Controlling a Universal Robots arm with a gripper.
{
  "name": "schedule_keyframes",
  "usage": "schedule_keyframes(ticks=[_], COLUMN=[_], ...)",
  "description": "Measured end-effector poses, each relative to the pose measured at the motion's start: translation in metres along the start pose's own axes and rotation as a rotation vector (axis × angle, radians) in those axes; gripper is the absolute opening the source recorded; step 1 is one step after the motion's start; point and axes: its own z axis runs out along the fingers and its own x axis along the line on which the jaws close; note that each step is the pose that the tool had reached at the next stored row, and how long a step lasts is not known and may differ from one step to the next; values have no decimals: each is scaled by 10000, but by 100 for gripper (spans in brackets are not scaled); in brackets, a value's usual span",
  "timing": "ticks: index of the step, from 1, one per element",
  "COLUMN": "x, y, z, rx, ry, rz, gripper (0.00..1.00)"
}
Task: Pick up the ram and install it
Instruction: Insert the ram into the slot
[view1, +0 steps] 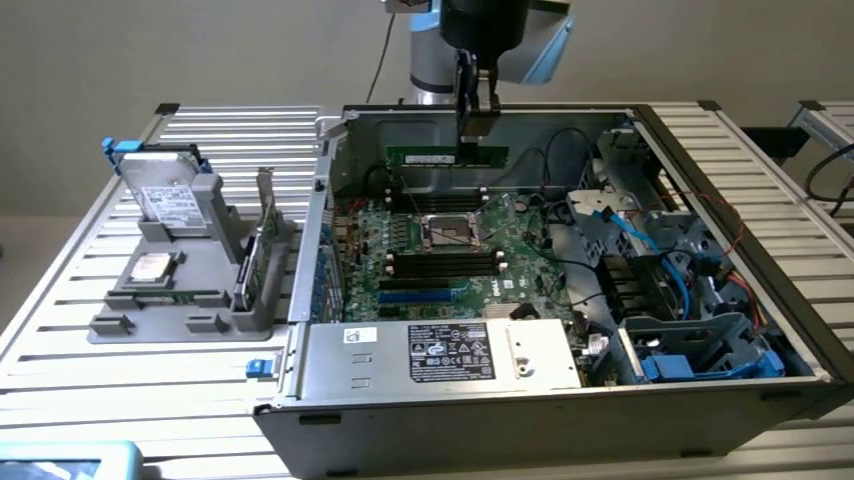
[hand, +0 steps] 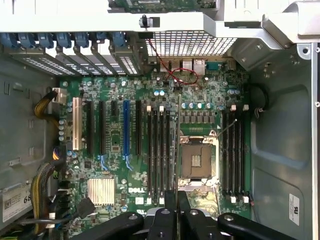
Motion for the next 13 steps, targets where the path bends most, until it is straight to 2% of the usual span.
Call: schedule_keyframes(ticks=[5, 10, 13], x=[-2, -3, -3], y=[-1, -2, -3], z=[68, 137, 162], rx=[7, 16, 19], ry=[116, 156, 253], rz=[1, -4, -12], gripper=[13, 13, 13])
